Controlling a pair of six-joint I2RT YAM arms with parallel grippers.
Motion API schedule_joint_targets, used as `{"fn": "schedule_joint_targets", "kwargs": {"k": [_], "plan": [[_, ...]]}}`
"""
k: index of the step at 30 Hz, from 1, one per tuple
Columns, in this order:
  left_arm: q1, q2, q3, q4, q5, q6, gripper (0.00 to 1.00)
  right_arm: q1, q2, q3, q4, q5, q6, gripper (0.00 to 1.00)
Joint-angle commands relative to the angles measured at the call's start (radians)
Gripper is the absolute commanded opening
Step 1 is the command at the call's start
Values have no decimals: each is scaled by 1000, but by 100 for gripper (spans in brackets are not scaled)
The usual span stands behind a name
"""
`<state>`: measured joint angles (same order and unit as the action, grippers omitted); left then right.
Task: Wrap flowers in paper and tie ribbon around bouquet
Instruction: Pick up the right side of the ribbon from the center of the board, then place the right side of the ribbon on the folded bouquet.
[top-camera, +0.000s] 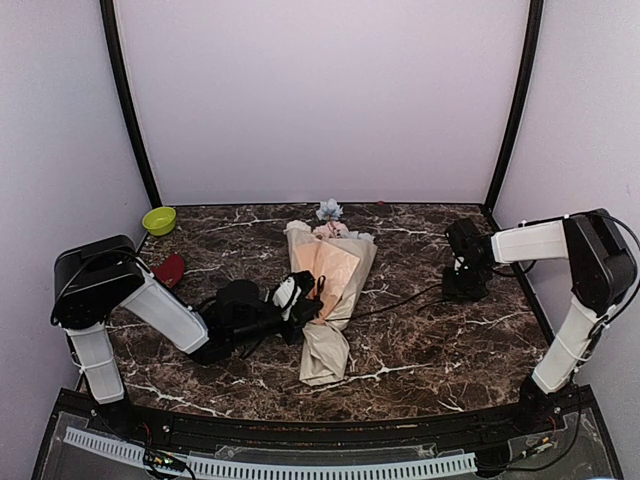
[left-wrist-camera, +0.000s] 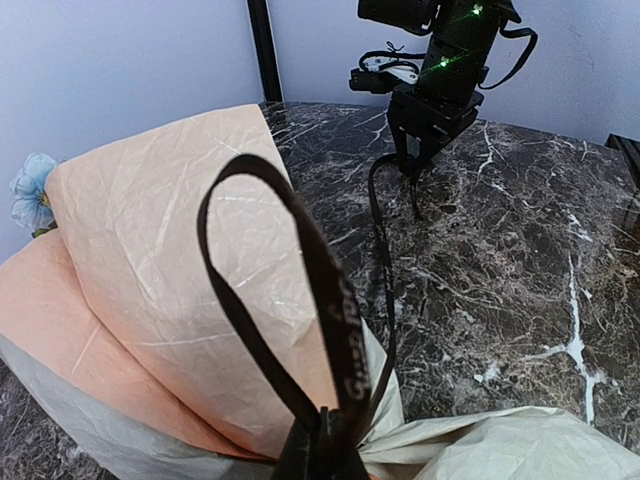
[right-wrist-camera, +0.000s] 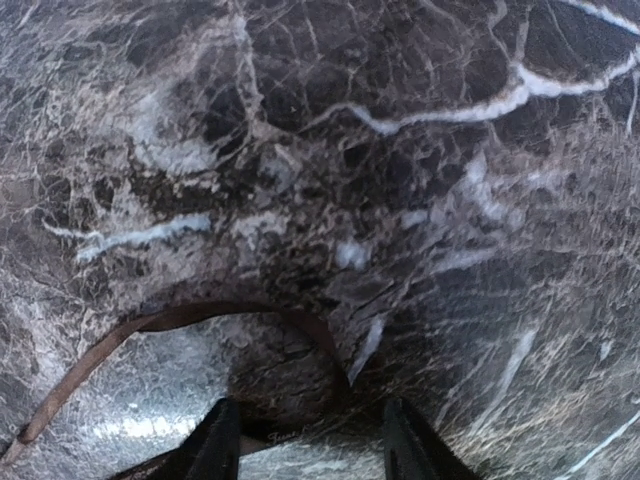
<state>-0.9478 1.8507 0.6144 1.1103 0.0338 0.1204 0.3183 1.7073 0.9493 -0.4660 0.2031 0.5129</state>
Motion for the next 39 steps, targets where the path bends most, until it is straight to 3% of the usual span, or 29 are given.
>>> {"fn": "schedule_joint_targets", "kwargs": {"k": [1, 4, 8, 15, 19, 28, 33, 39], "plan": [[-9, 1, -8, 53, 30, -11, 0, -20, 28, 13, 12, -2, -16, 40], [-12, 6, -5, 50, 30, -11, 0, -25, 31, 10, 20, -17, -34, 27], [-21, 5, -3, 42, 27, -7, 0, -31, 30, 12, 27, -24, -60, 0], [-39, 7, -1, 27, -6, 19, 0, -47, -48, 42, 0, -42, -103, 0], [-54, 19, 15, 11, -23, 42, 0, -20, -140, 43, 23, -192, -143, 0], [-73, 41, 27, 3, -34, 62, 0, 299, -291, 252, 41, -399, -139, 0], [-96, 54, 42, -15, -59, 89, 0, 501, -206, 438, 131, -453, -109, 0], [-112, 56, 33, -4, -77, 99, 0, 622, -4, 628, 200, -455, -46, 0]]}}
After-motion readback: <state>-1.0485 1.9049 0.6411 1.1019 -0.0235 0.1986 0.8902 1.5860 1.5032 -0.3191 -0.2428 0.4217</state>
